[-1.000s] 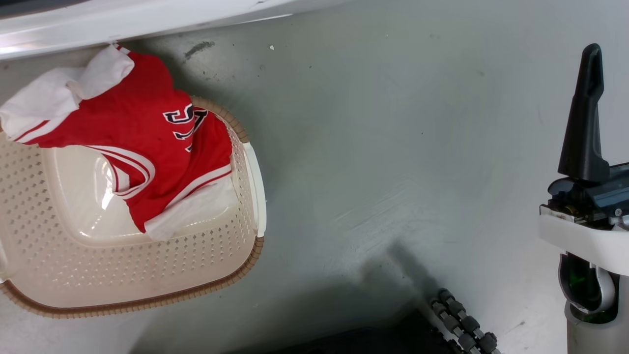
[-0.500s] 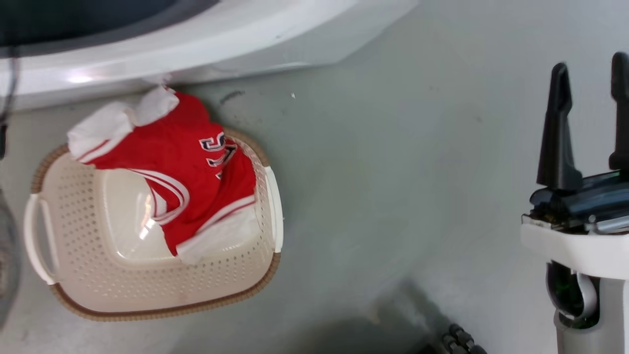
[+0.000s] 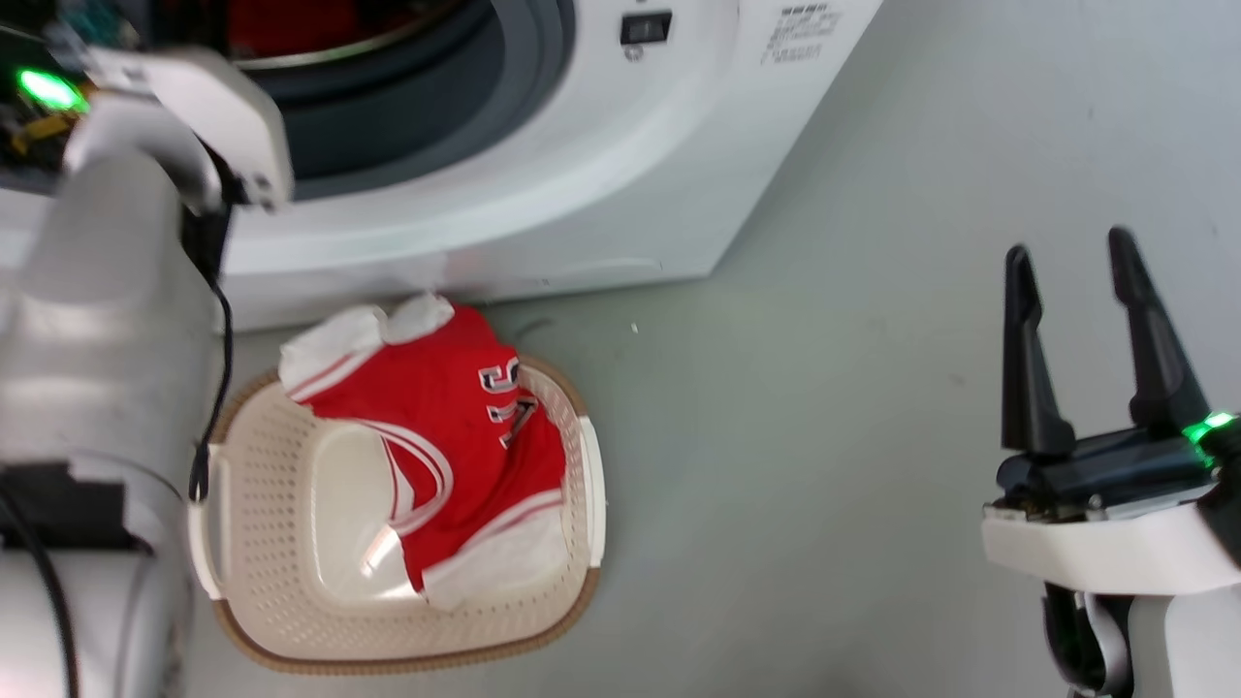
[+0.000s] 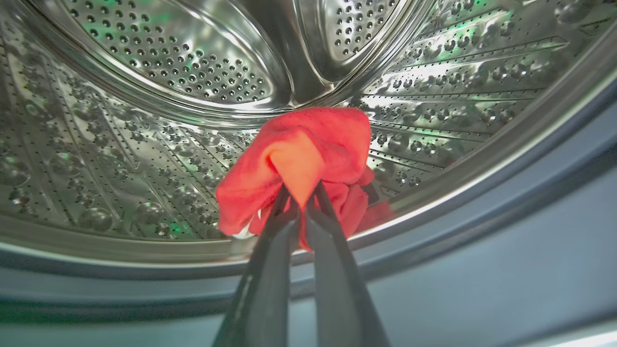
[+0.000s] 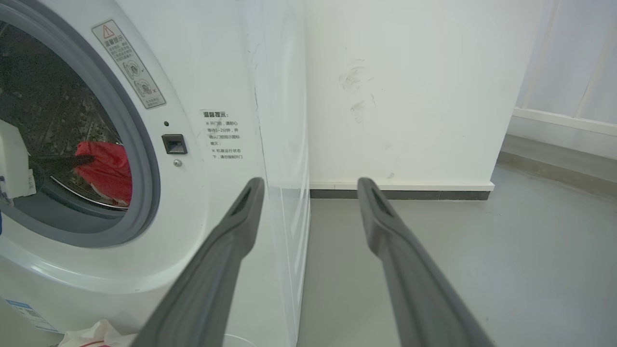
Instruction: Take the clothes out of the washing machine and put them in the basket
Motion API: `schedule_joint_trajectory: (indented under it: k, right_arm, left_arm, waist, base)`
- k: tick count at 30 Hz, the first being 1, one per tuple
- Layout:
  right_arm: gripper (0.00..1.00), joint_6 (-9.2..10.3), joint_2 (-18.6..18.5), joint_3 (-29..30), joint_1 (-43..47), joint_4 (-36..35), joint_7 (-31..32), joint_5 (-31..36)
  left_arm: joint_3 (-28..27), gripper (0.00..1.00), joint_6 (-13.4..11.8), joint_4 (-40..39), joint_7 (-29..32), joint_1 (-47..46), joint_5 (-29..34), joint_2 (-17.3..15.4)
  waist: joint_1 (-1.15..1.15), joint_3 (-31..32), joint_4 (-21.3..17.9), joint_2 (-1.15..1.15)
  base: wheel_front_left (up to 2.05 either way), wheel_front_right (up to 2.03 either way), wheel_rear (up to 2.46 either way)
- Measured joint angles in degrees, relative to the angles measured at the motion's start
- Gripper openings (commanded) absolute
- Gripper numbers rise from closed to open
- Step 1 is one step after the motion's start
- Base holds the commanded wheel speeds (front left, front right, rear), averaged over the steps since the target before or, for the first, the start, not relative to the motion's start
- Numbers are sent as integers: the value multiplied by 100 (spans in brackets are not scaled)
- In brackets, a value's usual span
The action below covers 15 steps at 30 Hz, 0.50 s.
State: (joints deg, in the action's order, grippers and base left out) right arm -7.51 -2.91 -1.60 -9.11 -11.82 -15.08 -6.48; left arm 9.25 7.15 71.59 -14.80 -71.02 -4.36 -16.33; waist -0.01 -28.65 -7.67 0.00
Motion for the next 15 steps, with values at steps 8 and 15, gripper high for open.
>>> schedule_joint_trajectory:
  k: [8, 15]
  right_arm:
    - [100, 0, 1, -45, 407, 132, 0, 123]
    - [100, 0, 1, -65, 725, 258, 0, 159]
  left_arm:
    - [-68, 0, 21, -1459, -18, 1534, -327, 176]
    - [38, 0, 24, -2782, -26, 2742, -414, 294]
  waist:
    - [-1, 837, 193, 0]
    - [-1, 1458, 359, 0]
  base:
    - [0, 0, 0]
    - [0, 0, 0]
